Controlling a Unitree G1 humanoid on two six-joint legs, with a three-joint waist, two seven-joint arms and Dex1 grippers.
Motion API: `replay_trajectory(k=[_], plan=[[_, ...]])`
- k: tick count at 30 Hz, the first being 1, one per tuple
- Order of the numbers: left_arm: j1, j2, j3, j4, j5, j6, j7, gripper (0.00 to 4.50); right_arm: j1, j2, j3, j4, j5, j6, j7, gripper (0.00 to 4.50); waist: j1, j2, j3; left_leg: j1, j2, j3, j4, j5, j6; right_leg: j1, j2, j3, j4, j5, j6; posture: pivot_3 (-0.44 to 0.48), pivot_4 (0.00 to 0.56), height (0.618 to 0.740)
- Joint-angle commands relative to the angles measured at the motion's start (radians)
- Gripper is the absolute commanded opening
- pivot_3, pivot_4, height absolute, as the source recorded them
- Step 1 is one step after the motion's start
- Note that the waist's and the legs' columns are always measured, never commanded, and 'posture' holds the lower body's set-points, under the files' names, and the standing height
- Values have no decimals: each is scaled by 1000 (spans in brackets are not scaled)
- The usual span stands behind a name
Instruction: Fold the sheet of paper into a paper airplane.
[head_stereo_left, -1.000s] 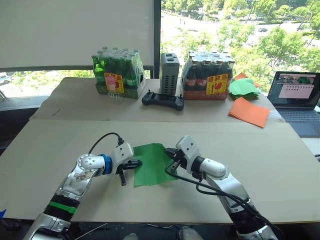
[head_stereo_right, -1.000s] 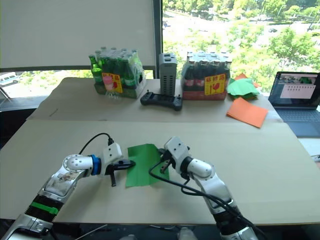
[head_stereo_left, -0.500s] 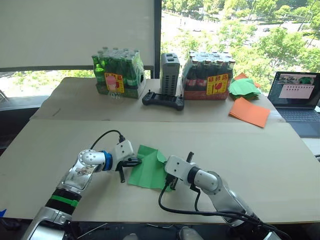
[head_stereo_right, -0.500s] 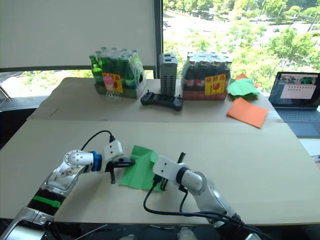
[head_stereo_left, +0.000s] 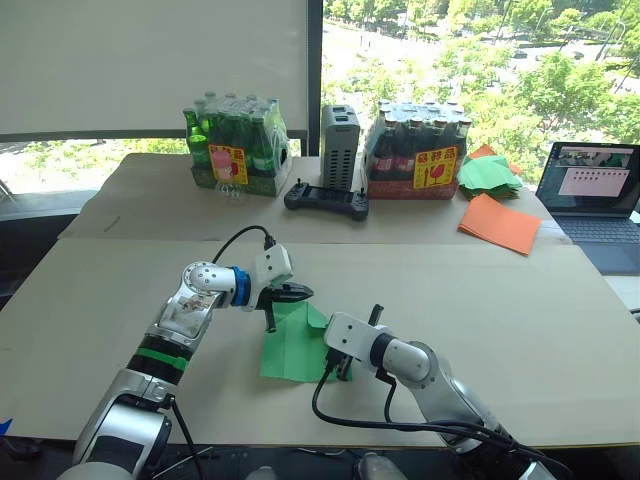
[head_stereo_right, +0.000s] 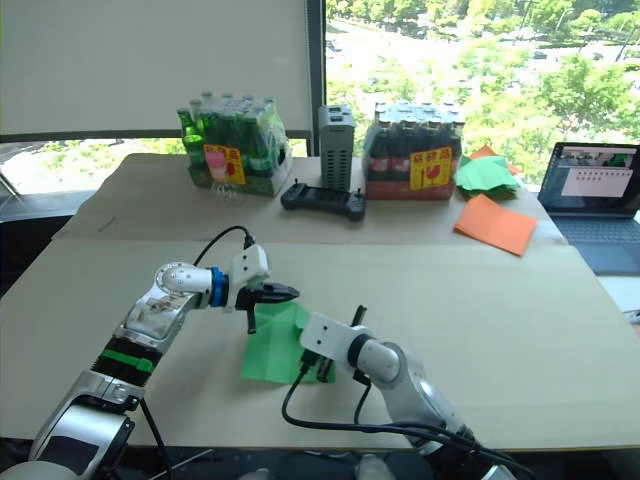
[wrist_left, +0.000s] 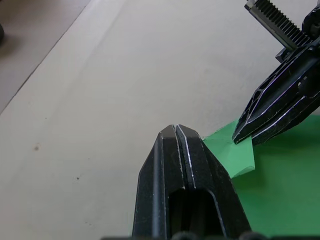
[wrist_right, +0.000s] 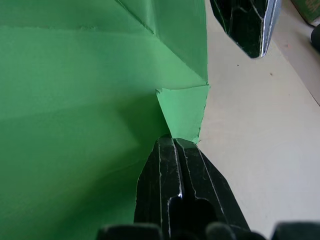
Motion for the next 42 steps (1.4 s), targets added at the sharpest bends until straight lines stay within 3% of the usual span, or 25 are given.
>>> replay_trajectory(k=[1,7,13,20,29,34,42], plan=[[-28,-25,-15,21,7,-21,-7,0,-12,9,4,-17,-13,2,6,36,0,0,0,0,0,0,0,0,0,0,0,0,0,0,0,0,150,740],[-32,-28,-63,148,100,-116,22,0,-10,11,3,-24,-32,2,15,36,-2,0,0,0,0,0,0,0,0,0,0,0,1,0,0,0,150,740],[-63,-7,1,140,63,-106,8,0,-4,17,1,-30,-40,7,18,36,-1,0,0,0,0,0,0,0,0,0,0,0,0,0,0,0,150,740],[-120,68,116,-42,-49,41,-15,0,-7,35,5,-3,-51,6,10,36,-1,0,0,0,0,0,0,0,0,-1,0,0,1,0,0,0,150,740],[-53,-51,56,-185,-108,152,9,0,-7,39,0,4,-60,8,16,36,1,0,0,0,0,0,1,0,0,0,0,0,0,0,0,0,150,740],[5,-83,12,-92,-48,111,50,0,-7,38,-3,4,-64,14,18,36,-4,0,0,1,0,0,1,0,0,0,0,0,2,0,0,0,150,740],[-6,-36,-11,102,53,-43,66,0,-9,31,-7,-2,-68,20,23,36,-1,0,0,1,0,0,1,0,0,0,0,0,1,0,0,0,150,740]])
